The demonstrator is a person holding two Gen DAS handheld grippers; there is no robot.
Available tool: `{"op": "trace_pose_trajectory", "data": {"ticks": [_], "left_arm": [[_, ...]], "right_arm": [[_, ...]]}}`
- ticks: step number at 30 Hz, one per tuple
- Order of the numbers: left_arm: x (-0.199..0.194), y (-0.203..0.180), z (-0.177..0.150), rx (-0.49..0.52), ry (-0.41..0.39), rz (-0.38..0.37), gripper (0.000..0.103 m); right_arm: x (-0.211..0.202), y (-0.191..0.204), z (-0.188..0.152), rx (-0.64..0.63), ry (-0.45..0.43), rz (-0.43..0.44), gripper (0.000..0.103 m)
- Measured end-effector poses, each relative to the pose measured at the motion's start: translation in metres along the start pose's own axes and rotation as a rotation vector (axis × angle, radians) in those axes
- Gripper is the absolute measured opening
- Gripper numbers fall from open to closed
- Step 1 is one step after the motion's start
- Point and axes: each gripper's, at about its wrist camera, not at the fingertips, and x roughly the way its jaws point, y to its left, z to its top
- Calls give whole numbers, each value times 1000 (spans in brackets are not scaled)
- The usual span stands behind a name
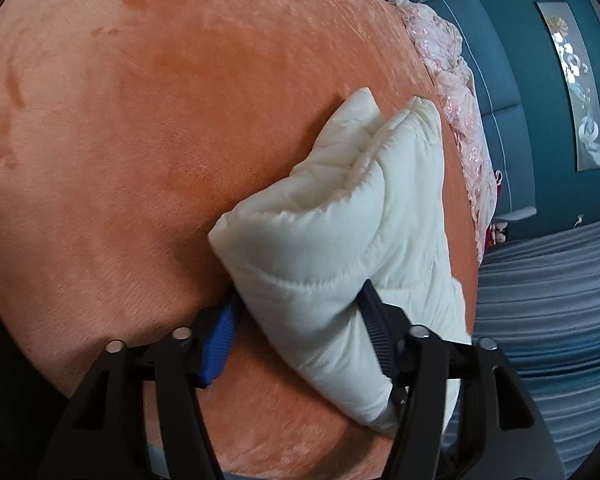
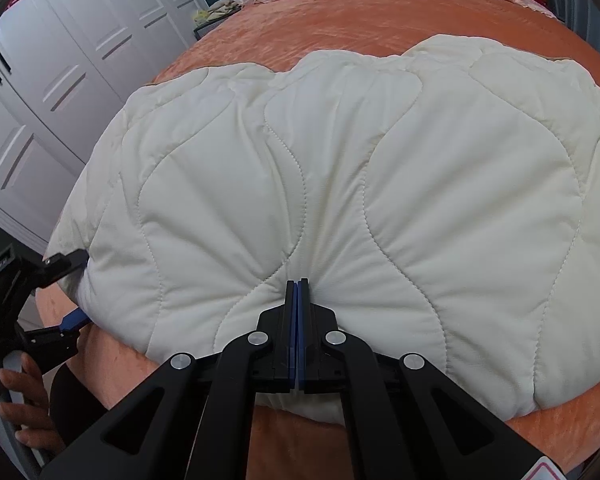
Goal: Fold large clothes
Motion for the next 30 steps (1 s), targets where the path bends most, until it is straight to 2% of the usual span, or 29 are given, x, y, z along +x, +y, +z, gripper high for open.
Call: {"op": "trace_pose_trajectory", "data": {"ticks": [4, 6, 9, 15, 18, 21, 23, 27, 30], "left_arm": [[7, -14, 6, 14, 8, 8, 58], [2, -23, 4, 44, 8, 15, 37], [-14, -38, 1, 115, -11, -5, 20], [-67, -79, -10, 288, -86, -48, 16], [-92, -92, -13, 341, -137, -55, 16], [-115, -104, -16, 378, -190, -50, 16], [-127, -121, -19, 442, -214, -46, 16], [-135, -160, -50, 608, -218, -50, 16], [-123, -196, -81, 736, -190, -77, 16]], "right_arm": [[0, 2, 0, -1, -2, -14, 0], [-1, 3, 0, 0, 3, -18, 0], [-12, 4, 6, 11, 24, -24, 0], [-49, -1, -4, -8, 7, -36, 0], [-51, 6, -14, -10, 42, 10, 0], [-40, 31, -27, -39, 93, 74, 0], [-26, 51, -33, -63, 132, 122, 0], [-14, 73, -35, -128, 135, 168, 0], [-30, 56, -28, -66, 132, 226, 0]]}}
